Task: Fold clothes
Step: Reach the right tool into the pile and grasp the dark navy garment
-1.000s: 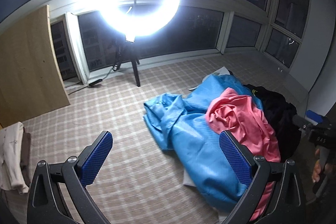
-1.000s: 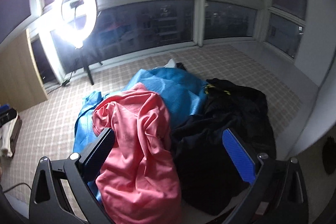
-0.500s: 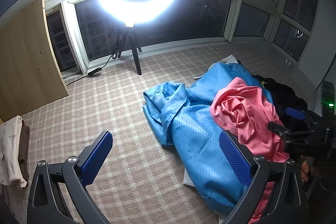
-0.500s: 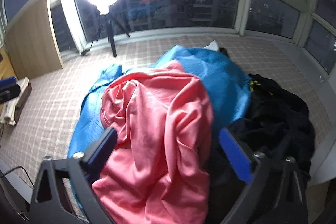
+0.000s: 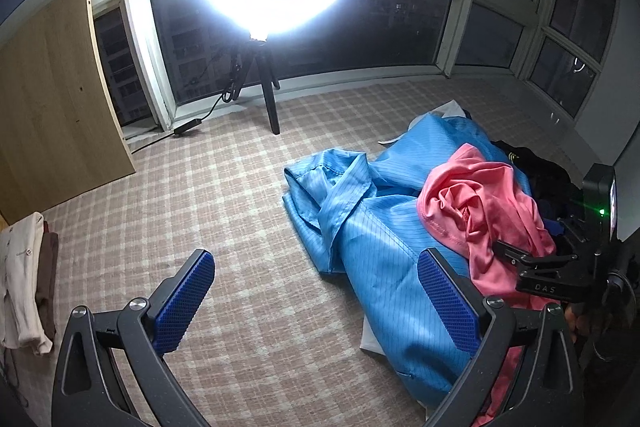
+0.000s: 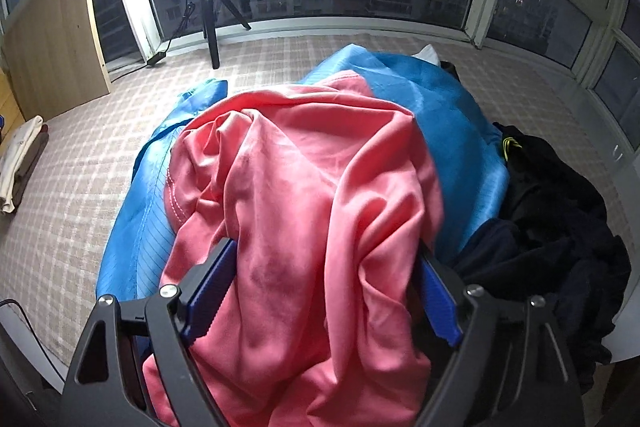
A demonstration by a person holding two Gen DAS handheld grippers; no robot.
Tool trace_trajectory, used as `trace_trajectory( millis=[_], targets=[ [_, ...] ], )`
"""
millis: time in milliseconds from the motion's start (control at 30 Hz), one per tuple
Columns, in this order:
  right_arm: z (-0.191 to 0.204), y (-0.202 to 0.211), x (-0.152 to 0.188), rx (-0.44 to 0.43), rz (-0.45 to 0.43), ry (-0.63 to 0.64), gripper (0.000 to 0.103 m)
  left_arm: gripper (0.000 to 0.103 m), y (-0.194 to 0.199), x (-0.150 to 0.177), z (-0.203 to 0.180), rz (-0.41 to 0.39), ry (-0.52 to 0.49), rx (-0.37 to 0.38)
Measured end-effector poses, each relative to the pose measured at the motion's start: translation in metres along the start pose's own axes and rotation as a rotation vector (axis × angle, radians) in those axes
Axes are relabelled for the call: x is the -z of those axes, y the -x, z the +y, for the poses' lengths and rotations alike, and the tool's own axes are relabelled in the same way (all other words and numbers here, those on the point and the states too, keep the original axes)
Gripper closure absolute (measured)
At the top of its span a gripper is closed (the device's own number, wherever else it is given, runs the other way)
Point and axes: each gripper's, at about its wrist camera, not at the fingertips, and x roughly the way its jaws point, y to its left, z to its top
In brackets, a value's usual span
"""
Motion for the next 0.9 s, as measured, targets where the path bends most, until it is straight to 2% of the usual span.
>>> trace_trajectory(
  millis=[67, 233, 267, 333, 367, 467, 567, 633, 700, 800, 867, 900],
  targets=[
    [0.000, -0.002, -0.001, -0.020, 0.008, -0.005, 0.046, 0.001, 0.000, 0.000, 0.000, 0.002, -0.002, 0.001],
    [0.001, -0.002, -0.002, -0.038, 0.011, -0.006, 0.054, 0.001, -0.002, 0.000, -0.001, 0.006, -0.008, 0.003],
    [0.001, 0.000, -0.002, -0.041, 0.008, -0.003, 0.061, 0.001, -0.002, 0.000, -0.002, 0.006, -0.009, 0.003],
    [0.002, 0.002, -0.001, -0.048, 0.000, 0.005, 0.066, 0.001, -0.002, 0.001, -0.001, 0.006, -0.005, 0.002],
    [0.002, 0.004, -0.001, -0.050, -0.006, 0.008, 0.075, 0.001, -0.002, 0.001, -0.001, 0.005, -0.002, 0.001],
    [-0.003, 0.011, -0.001, -0.101, -0.033, -0.024, 0.087, 0.001, -0.001, 0.001, -0.001, 0.005, 0.001, -0.001],
    [-0.012, 0.024, -0.006, -0.166, -0.061, -0.064, 0.088, 0.001, 0.000, 0.002, 0.000, 0.002, 0.004, -0.005],
    [-0.015, 0.032, -0.011, -0.148, -0.079, -0.063, 0.088, 0.001, 0.001, 0.003, 0.002, -0.001, 0.008, -0.006],
    [-0.013, 0.032, -0.015, -0.145, -0.062, -0.031, 0.087, 0.001, 0.002, 0.004, 0.002, -0.001, 0.009, -0.006],
    [-0.028, 0.046, -0.008, -0.101, -0.067, -0.064, 0.070, 0.001, 0.002, 0.007, 0.001, 0.001, 0.010, -0.004],
    [-0.040, 0.056, -0.002, -0.068, -0.073, -0.092, 0.049, 0.001, 0.003, 0.008, 0.000, 0.002, 0.010, -0.003],
    [-0.046, 0.062, 0.001, -0.052, -0.076, -0.106, 0.045, 0.001, 0.003, 0.009, 0.000, 0.002, 0.010, -0.003]
  ],
)
